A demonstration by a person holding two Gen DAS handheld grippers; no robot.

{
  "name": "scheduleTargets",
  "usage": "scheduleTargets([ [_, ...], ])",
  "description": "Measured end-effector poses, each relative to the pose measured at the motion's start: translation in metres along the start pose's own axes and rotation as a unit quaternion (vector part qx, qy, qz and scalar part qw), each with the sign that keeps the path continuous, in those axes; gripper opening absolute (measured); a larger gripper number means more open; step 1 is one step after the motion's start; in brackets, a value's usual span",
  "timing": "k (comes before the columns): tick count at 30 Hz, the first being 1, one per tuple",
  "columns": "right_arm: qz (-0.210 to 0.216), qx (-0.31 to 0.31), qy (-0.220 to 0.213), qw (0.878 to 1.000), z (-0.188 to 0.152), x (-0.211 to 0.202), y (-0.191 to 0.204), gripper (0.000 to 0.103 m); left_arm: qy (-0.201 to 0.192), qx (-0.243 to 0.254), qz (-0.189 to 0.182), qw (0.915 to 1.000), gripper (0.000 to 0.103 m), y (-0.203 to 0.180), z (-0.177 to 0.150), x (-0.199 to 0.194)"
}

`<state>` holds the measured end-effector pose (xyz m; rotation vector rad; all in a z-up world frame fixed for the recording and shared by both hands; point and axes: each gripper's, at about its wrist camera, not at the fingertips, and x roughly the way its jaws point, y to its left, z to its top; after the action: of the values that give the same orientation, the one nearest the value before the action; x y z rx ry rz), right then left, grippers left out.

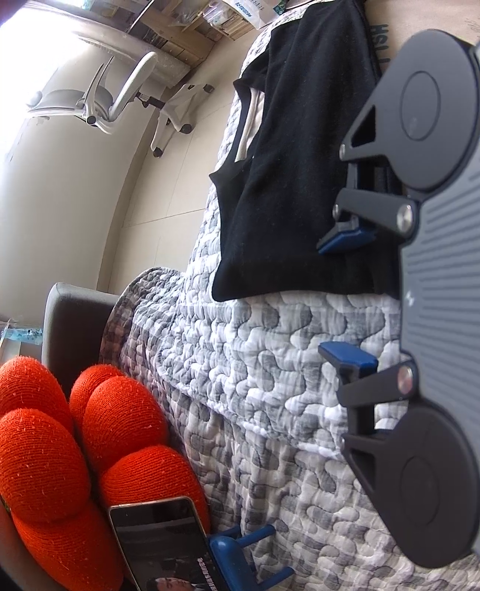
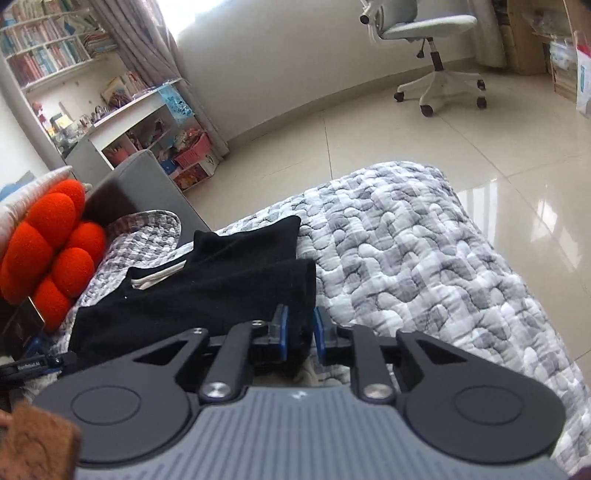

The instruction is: Fold clothes

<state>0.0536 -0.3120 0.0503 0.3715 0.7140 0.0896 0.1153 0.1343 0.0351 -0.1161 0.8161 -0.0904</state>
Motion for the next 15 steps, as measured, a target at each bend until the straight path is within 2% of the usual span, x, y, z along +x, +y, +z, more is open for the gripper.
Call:
scheduleTargets([
  [1,-0.018,-0.019,-0.001,1.0,0.0,-0.001,0.005,0.032,0.0,-0.001,0.0,1.0,0.054,0.0,0.0,0.0],
  [3,-0.028,-0.036,-0.017,0.999,-0.001,-0.006,0.011,0.034,-0.001,-0.004,-0.002,1.0,0.053,-0.002,0.002,-0.002],
  [7,0.014,-0.058,-0.032,0.998,-0.001,-0.011,0.028,0.036,-0.035,0.008,-0.009,0.9993,0.05,-0.011,0.006,-0.018],
  [12,0.076,-0.09,0.003,0.993,-0.003,0.011,0.058,0.037,-0.057,0.031,-0.034,0.9973,0.05,-0.033,0.004,-0.018],
  [15,0.068,-0.116,0.029,0.991,-0.013,0.032,0.072,0.037,-0.041,0.069,-0.008,0.9967,0.05,-0.049,-0.002,-0.005],
])
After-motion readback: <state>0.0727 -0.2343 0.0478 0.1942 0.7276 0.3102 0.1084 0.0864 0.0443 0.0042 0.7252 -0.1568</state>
